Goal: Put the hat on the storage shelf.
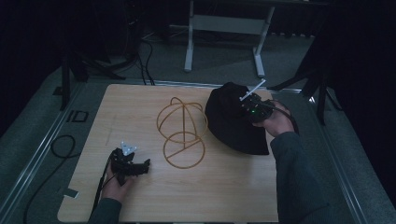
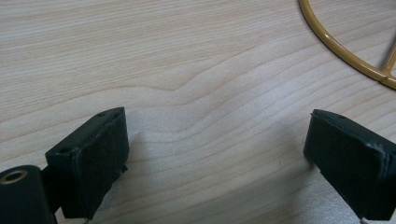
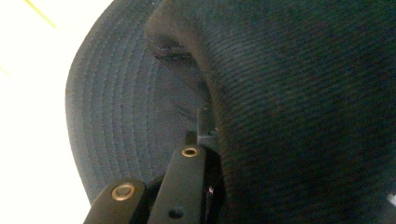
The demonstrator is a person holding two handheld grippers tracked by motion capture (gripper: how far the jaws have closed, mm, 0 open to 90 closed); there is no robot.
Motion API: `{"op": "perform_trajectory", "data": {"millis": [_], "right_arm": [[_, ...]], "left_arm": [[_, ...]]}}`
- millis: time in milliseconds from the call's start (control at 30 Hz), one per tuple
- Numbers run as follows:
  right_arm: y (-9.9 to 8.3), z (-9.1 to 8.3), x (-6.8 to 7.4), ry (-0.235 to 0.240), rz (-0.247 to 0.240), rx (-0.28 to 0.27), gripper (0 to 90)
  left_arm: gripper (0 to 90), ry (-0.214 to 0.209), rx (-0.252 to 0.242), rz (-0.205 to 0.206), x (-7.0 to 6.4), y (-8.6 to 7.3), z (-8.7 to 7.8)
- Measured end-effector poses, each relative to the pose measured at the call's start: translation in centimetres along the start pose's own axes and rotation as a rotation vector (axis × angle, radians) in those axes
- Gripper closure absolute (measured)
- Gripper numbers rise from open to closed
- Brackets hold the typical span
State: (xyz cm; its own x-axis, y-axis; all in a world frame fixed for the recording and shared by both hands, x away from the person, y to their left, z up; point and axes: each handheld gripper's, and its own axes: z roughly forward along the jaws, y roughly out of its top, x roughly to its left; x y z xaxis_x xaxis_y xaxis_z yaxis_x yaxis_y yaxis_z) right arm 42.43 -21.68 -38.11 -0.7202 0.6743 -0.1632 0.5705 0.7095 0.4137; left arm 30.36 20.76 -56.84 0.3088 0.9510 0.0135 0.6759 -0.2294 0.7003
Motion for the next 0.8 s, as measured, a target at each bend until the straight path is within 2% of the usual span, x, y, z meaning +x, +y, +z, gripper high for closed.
{"op": "perform_trajectory", "data": {"millis": [800], "right_arm": [[-1.0,-2.7,0.4,0.009,-0.081,-0.062,87.3]], "left_arm": [[7.0,0.000,-0.001,-0.002,0.0,0.0,0.0]]}}
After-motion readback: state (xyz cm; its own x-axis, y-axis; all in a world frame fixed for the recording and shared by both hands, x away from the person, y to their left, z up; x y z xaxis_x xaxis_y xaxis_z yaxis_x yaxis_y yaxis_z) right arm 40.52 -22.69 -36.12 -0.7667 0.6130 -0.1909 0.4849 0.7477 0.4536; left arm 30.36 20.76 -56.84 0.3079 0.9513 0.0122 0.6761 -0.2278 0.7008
